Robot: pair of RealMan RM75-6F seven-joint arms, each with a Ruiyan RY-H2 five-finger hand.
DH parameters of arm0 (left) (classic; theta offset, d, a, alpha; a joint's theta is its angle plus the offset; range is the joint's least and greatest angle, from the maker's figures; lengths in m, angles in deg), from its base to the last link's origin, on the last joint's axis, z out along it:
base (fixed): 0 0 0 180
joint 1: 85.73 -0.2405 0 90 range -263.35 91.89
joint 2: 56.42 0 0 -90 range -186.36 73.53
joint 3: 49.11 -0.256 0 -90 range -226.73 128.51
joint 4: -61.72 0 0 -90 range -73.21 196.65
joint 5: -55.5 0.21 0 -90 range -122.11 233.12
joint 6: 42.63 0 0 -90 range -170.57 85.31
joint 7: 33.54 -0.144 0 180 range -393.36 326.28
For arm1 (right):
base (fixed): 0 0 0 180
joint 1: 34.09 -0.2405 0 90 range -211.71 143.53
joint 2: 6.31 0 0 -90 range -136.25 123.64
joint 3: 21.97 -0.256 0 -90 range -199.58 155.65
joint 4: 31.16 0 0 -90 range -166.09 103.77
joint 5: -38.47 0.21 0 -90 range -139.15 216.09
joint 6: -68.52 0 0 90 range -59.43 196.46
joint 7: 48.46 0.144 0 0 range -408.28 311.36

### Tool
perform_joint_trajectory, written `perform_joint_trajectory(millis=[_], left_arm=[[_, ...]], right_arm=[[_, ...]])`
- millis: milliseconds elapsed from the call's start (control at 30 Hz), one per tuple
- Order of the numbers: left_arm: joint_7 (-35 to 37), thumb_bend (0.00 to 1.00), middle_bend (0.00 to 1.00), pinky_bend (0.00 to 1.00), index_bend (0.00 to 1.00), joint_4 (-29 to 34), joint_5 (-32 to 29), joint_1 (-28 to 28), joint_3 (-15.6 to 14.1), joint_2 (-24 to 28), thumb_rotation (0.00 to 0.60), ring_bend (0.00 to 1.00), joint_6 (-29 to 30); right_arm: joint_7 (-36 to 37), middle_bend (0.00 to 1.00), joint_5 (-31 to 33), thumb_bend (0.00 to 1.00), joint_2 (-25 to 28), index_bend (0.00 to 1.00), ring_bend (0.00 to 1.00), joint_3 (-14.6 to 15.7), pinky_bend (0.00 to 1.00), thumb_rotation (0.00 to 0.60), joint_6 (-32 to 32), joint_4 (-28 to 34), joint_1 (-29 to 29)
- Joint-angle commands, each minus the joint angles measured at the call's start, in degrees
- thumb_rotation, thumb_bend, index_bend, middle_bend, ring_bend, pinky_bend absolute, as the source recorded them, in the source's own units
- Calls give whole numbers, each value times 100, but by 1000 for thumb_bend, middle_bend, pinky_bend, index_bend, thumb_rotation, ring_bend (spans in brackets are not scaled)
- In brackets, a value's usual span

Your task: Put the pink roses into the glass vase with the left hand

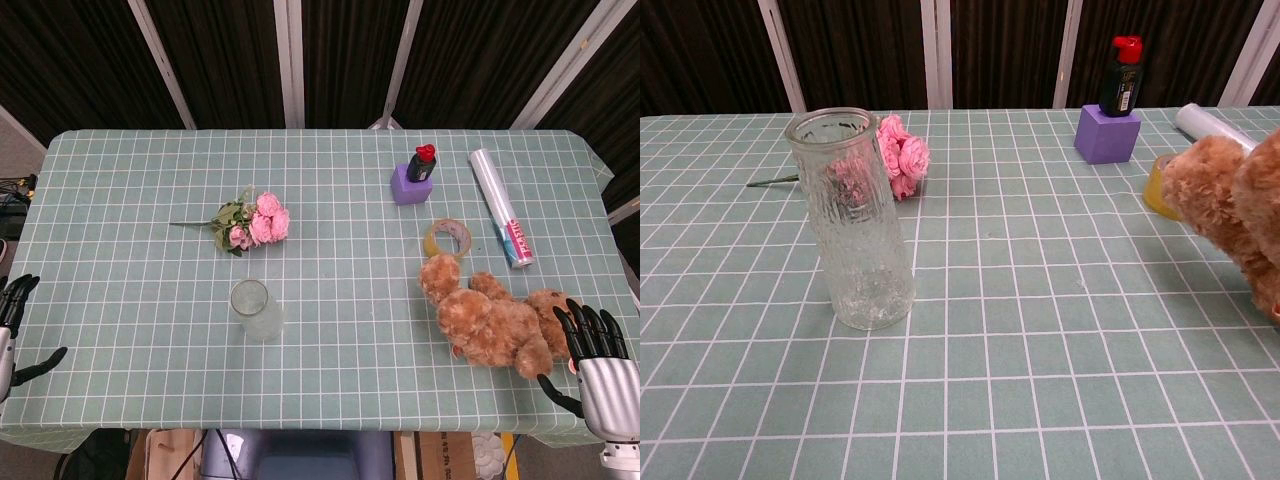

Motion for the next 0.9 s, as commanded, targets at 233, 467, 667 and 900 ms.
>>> perform_joint_trajectory(millis=[233, 467, 667, 900], left_arm=[[24, 181, 85, 78, 104, 11, 61, -12, -23, 11, 600, 33, 17], [9, 181, 85, 78, 103, -8, 44, 9, -8, -14, 600, 33, -16], [-2, 180, 84, 78, 102, 3, 95, 9, -20, -16, 600, 33, -4], [-239, 180, 76, 78, 101, -93, -65, 201, 108, -62, 600, 33, -262]], right_arm=[[-23, 53, 16, 221, 5, 97, 0, 24, 0, 600, -22, 7, 3], [15, 53, 16, 221, 36, 97, 0, 31, 0, 600, 21, 37, 28], [120, 53, 18, 221, 84, 97, 0, 48, 0, 600, 37, 31, 45], [189, 53, 117, 221, 107, 97, 0, 24, 0, 600, 11, 8, 45]])
